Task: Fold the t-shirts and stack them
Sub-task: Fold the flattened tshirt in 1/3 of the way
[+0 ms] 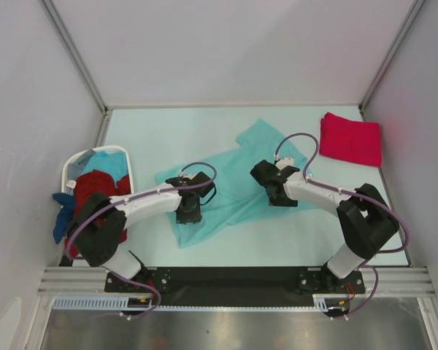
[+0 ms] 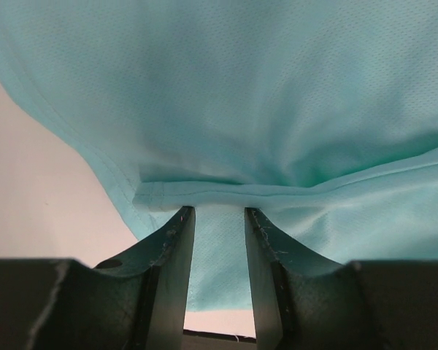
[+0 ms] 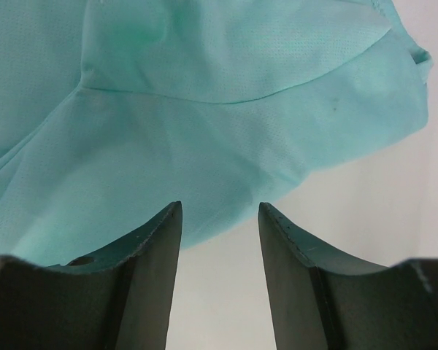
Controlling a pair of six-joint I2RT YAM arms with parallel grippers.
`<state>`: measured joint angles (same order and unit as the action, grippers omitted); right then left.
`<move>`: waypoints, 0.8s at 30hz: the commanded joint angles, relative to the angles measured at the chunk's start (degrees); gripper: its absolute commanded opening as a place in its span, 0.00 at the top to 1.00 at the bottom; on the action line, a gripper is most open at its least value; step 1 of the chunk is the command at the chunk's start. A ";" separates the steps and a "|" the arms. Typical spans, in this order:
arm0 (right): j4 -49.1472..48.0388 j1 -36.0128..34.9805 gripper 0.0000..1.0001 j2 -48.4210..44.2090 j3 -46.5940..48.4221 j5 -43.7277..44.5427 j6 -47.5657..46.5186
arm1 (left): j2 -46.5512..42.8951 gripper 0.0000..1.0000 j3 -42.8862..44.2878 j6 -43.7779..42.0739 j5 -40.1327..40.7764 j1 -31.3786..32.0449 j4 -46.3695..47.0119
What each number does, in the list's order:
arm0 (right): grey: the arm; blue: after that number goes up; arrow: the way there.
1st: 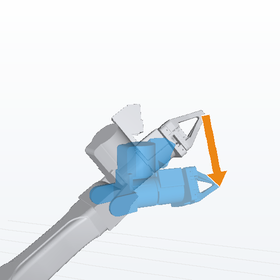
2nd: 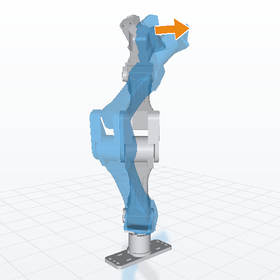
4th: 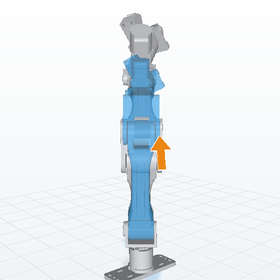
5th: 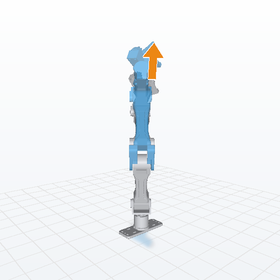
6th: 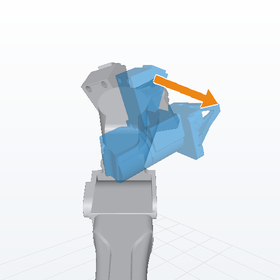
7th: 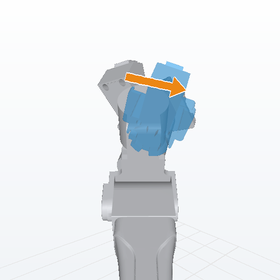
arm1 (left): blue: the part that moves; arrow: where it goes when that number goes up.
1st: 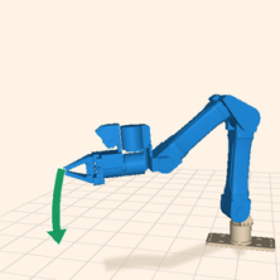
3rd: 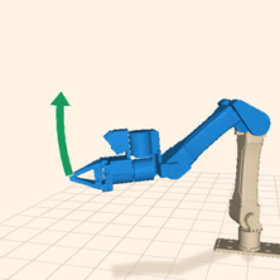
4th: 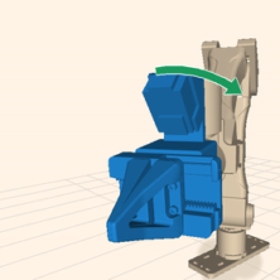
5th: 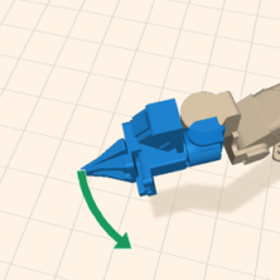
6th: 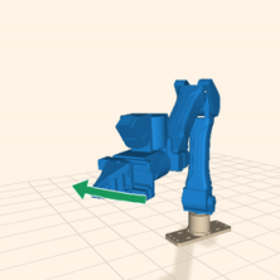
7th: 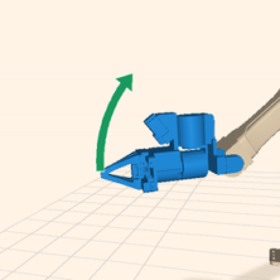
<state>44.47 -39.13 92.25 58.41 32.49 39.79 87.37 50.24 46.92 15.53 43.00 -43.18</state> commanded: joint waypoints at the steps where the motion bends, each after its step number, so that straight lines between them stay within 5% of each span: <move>1: -1.49 0.02 0.49 1.70 -0.05 1.87 1.17 | 2.35 0.60 3.20 -2.09 1.00 0.06 1.52; 24: -1.40 0.99 0.60 2.06 -4.18 -2.96 1.61 | 1.75 0.62 -1.46 -2.35 1.35 -5.65 1.43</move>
<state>41.23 -38.50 96.38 56.07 30.74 40.47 90.28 50.46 45.93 13.26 39.55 -41.23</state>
